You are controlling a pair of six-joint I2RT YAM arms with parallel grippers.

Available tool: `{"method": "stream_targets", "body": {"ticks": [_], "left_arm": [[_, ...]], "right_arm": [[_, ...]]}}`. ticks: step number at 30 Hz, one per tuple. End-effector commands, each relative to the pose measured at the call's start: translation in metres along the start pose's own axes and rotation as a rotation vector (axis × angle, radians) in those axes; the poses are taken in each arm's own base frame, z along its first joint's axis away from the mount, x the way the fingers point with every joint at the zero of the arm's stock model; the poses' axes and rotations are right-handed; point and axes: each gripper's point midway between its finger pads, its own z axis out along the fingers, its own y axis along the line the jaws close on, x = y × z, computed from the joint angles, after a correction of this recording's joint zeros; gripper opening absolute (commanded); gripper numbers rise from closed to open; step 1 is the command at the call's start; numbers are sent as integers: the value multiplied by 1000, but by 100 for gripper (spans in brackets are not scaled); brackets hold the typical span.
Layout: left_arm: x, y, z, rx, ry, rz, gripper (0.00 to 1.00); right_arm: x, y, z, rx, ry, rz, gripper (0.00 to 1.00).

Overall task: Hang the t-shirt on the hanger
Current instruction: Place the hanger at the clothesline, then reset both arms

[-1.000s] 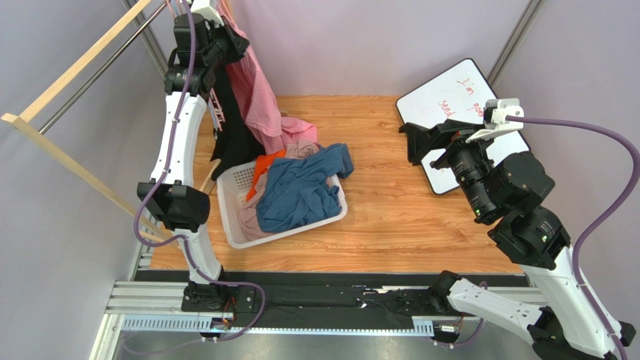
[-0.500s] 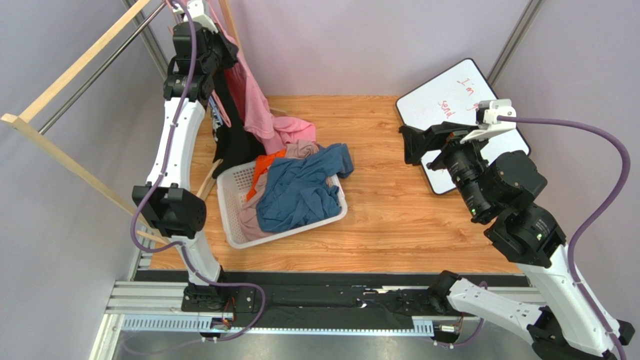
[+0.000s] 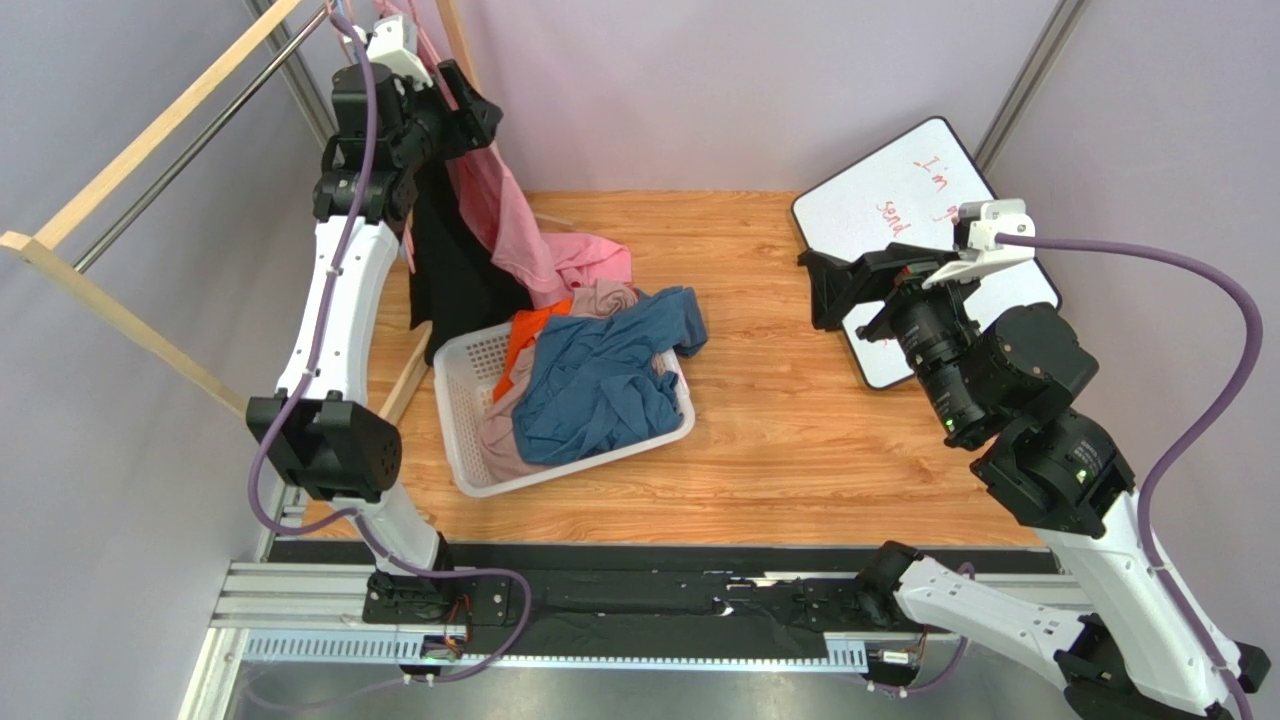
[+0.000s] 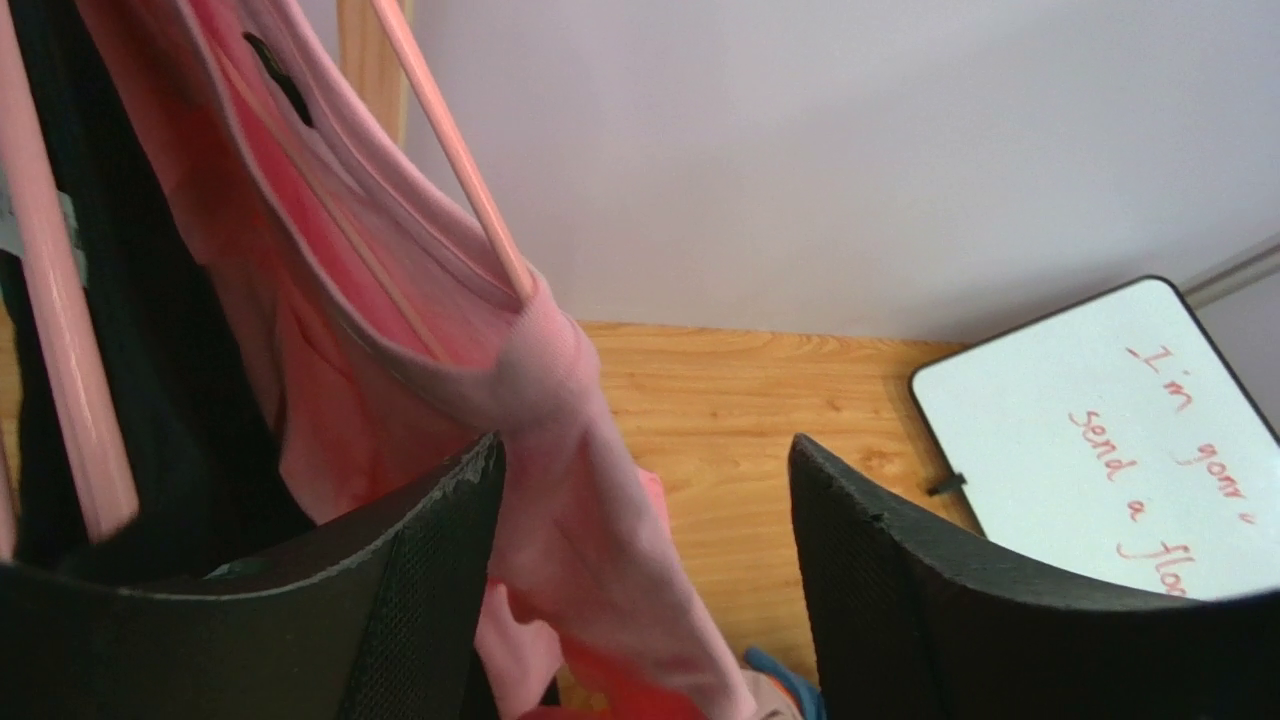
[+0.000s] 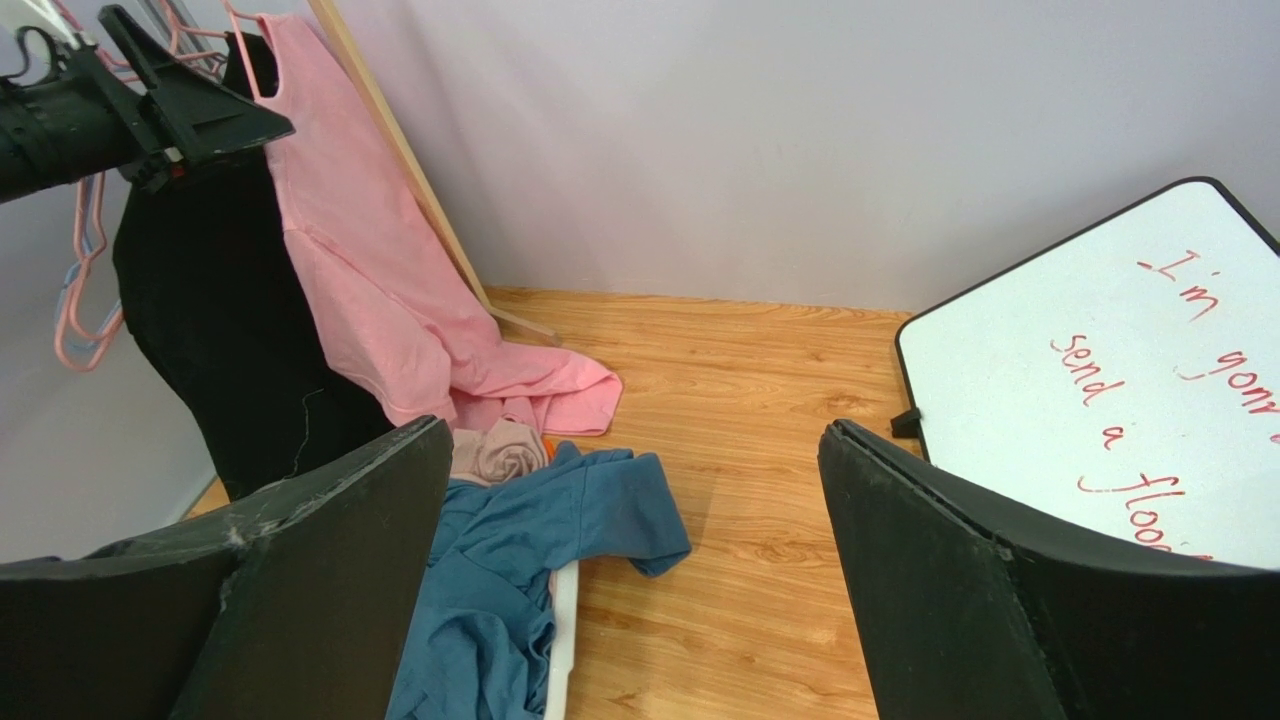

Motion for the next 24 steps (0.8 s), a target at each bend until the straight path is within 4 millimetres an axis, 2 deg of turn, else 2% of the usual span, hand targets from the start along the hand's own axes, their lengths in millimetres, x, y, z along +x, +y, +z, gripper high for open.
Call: {"method": "stream_targets", "body": {"ticks": [1, 2, 3, 4, 5, 6, 9, 13, 14, 16, 17, 18, 19, 20, 21, 23, 24], "left_arm": [[-25, -43, -53, 126, -59, 132, 81], [-24, -48, -67, 131, -52, 186, 85], [-12, -53, -72, 145, -24, 202, 89], [-6, -54, -78, 150, -9, 210, 91], [-7, -61, -94, 165, -15, 243, 93], [6, -64, -99, 185, 15, 261, 94], [24, -69, -126, 196, 70, 333, 99], [53, -85, -167, 300, 168, 408, 99], [63, -84, -183, 320, 213, 439, 99], [78, -96, -205, 418, 273, 450, 99], [93, -95, -222, 448, 341, 461, 99], [105, -103, -236, 534, 385, 463, 99], [121, -99, -248, 551, 454, 458, 99], [122, -98, -262, 552, 433, 489, 99], [136, -85, -265, 506, 463, 494, 99], [142, -78, -292, 496, 442, 547, 99], [151, -70, -298, 468, 463, 550, 99]], "right_arm": [[-9, -3, -6, -7, -20, -42, 100], [-7, -4, -7, -8, -10, -54, 100], [-6, -4, -7, -11, -7, -69, 100], [-5, -5, -8, -12, -2, -78, 100], [-3, -6, -10, -12, 6, -93, 100], [-2, -5, -11, -26, 8, -113, 100], [3, -2, -16, -67, 26, -135, 100], [11, 0, -24, -128, 53, -231, 100], [15, -1, -28, -137, 67, -249, 100], [20, -2, -31, -159, 82, -286, 100], [22, -5, -36, -161, 90, -294, 100], [27, -7, -36, -162, 103, -302, 100], [29, -8, -38, -164, 107, -306, 100], [35, -11, -40, -163, 123, -311, 100], [38, -15, -43, -159, 128, -308, 100], [48, -20, -49, -153, 161, -297, 100], [48, -25, -54, -145, 159, -288, 100]]}}
